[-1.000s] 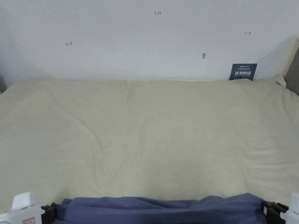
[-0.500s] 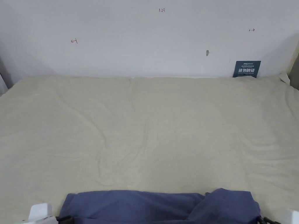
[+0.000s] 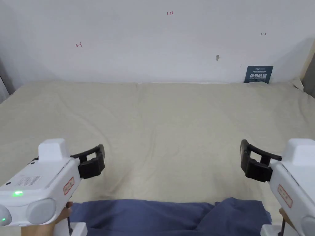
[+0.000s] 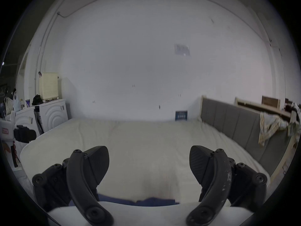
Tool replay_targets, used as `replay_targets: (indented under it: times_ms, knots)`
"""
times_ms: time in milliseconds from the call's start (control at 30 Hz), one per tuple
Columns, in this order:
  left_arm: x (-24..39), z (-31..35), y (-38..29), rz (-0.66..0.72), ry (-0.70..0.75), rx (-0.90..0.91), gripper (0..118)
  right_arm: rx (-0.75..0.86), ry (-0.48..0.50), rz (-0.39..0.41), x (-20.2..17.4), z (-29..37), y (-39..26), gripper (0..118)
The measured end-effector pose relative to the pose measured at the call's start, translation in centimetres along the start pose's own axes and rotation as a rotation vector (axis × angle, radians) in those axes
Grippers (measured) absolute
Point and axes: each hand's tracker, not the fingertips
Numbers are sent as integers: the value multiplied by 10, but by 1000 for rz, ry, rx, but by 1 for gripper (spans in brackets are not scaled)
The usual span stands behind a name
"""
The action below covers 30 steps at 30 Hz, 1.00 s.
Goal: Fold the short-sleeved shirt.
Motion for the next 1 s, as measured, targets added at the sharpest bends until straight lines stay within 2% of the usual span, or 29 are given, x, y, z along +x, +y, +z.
replay_targets:
  times_ms: [67, 133, 167, 200, 267, 300, 667, 767, 900, 1000]
  knots:
    - [7, 7, 6, 7, 2, 58, 108, 39, -18, 33, -9, 3, 6, 100]
    - [12, 12, 6, -16, -14, 120, 94, 60, -14, 33, -14, 6, 9, 83]
    - [15, 14, 5, -28, -11, 133, 80, 71, -13, 36, -16, 7, 10, 71]
    - [18, 17, 4, -42, -15, 139, 54, 77, -15, 36, -19, 8, 10, 47]
    - [21, 18, 2, -57, -21, 149, 10, 94, -30, 50, -24, 8, 11, 7]
    - [22, 19, 0, -58, -27, 158, 1, 102, -36, 59, -26, 9, 10, 1]
    - [15, 12, 1, -53, -67, 80, 0, 108, -38, 74, -32, 8, 10, 1]
    - [-4, 2, 1, 59, -149, -42, 0, 97, -33, 70, -32, 6, 8, 1]
    - [-44, -11, -13, 292, -313, -209, 0, 79, -24, 76, -34, 4, 5, 1]
    - [-75, -21, -29, 346, -376, -326, 0, 63, -18, 84, -38, 1, 2, 1]
